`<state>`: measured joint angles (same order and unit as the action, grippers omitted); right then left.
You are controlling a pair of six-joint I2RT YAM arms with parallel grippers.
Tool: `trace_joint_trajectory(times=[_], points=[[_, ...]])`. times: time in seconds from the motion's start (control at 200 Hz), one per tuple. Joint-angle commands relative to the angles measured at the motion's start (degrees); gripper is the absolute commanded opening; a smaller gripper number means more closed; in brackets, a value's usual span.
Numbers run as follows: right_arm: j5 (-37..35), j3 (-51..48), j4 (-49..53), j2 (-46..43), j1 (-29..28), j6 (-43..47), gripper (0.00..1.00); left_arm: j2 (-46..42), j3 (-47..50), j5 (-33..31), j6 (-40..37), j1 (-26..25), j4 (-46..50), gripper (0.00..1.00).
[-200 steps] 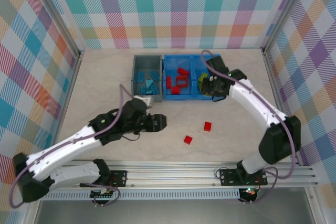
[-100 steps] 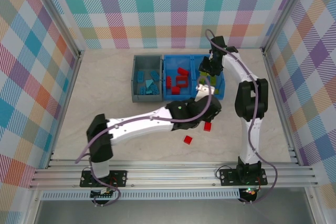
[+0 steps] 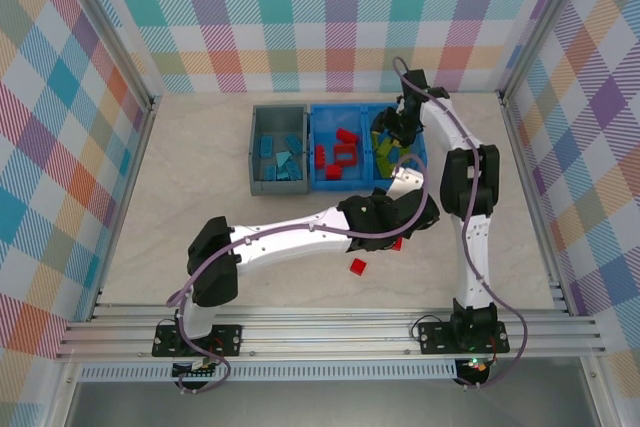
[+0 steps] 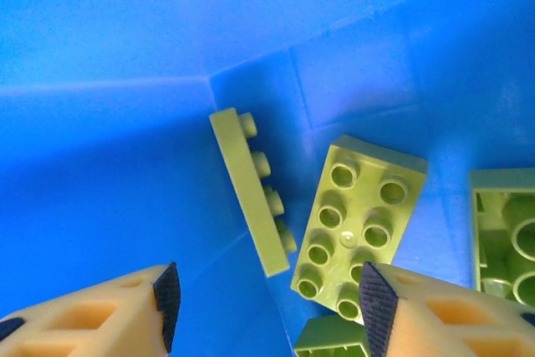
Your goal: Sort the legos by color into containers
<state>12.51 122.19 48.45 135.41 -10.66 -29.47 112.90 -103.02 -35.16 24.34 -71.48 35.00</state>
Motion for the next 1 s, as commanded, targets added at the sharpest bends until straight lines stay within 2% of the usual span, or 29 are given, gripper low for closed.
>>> trace_joint_trajectory(times=[0.0,0.07,0.205,0.315,0.43,0.61,0.715,0.995], points=[[0.5,-2.1,0.1,-8.2,-0.1,1.4,0.61,-0.6,0.4,0.9,1.5,-0.6,2.6,0.62],[-0.6,-4.2,-0.1,-12.6,-0.1,1.9,0.58,0.2,0.3,2.6,3.0,-0.4,4.3,0.63],[-4.9,-12.5,-1.6,-25.3,-0.2,2.1,0.56,4.8,-1.7,10.9,7.6,2.3,8.2,0.67],[-10.6,-22.5,-1.9,-38.9,-0.7,1.9,0.57,9.1,-3.4,18.3,11.4,5.8,9.4,0.70],[-13.4,-34.7,-2.5,-54.0,-1.3,1.2,0.59,13.3,-6.7,23.9,11.5,7.6,9.2,0.71],[-13.1,-45.6,1.5,-72.7,-1.5,-0.1,0.62,20.5,-12.5,26.2,10.2,8.3,11.4,0.70],[-13.0,-47.3,4.5,-77.7,-1.4,0.2,0.64,21.6,-12.3,27.4,10.0,8.4,10.9,0.69],[-13.9,-48.3,8.0,-80.5,-1.5,0.5,0.64,18.1,-6.9,30.2,10.4,7.3,6.0,0.68]])
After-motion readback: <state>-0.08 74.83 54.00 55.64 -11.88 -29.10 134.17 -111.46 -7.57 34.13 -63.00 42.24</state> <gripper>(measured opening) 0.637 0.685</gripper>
